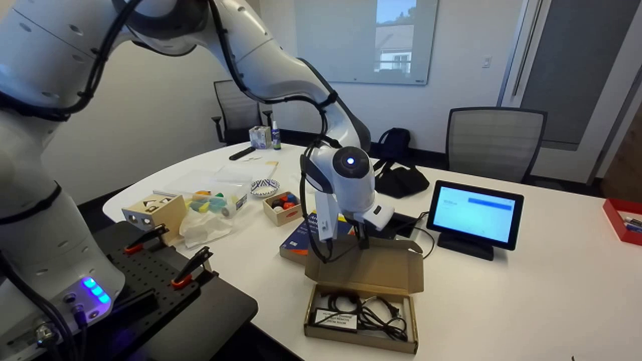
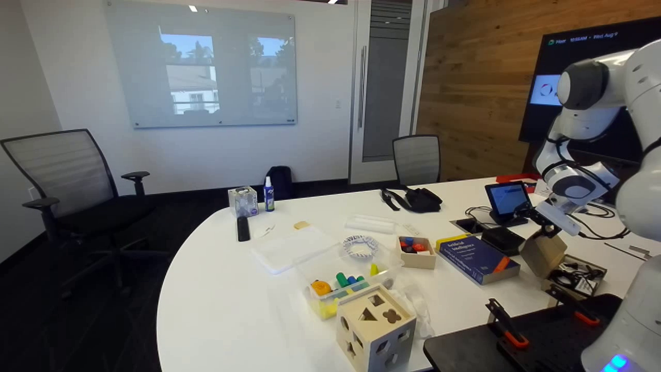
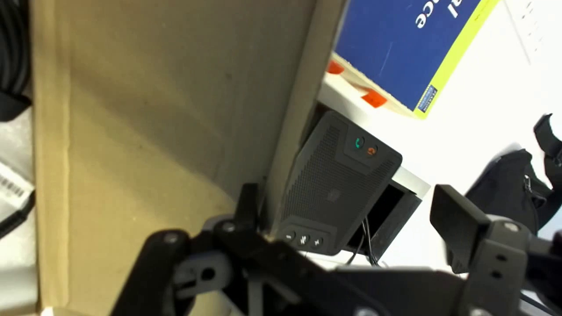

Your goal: Fully open the small box

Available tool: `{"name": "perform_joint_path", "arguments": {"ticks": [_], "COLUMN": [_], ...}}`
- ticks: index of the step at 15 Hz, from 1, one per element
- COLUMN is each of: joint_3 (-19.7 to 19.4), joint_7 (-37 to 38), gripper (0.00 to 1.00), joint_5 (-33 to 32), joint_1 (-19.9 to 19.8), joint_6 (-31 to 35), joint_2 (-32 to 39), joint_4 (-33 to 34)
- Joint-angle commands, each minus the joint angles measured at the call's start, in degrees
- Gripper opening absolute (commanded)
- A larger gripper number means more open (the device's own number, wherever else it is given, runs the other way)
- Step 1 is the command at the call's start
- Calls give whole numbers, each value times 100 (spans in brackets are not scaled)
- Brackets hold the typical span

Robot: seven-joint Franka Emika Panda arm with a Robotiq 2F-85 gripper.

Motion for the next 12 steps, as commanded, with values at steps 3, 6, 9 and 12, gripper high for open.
{"name": "perform_joint_path", "arguments": {"ticks": [3, 6, 9, 12], "joint_3": [-75, 24, -19, -11], "joint_7": [83, 68, 329, 624], "gripper": [100, 100, 100, 100], "joint_5": [-576, -829, -1342, -1835], "joint_1": [302, 272, 332, 306], "joint_6": [725, 865, 861, 877], "joint_2": [-1330, -1799, -2220, -2545], "joint_4": [-1124, -1430, -1767, -2002]}}
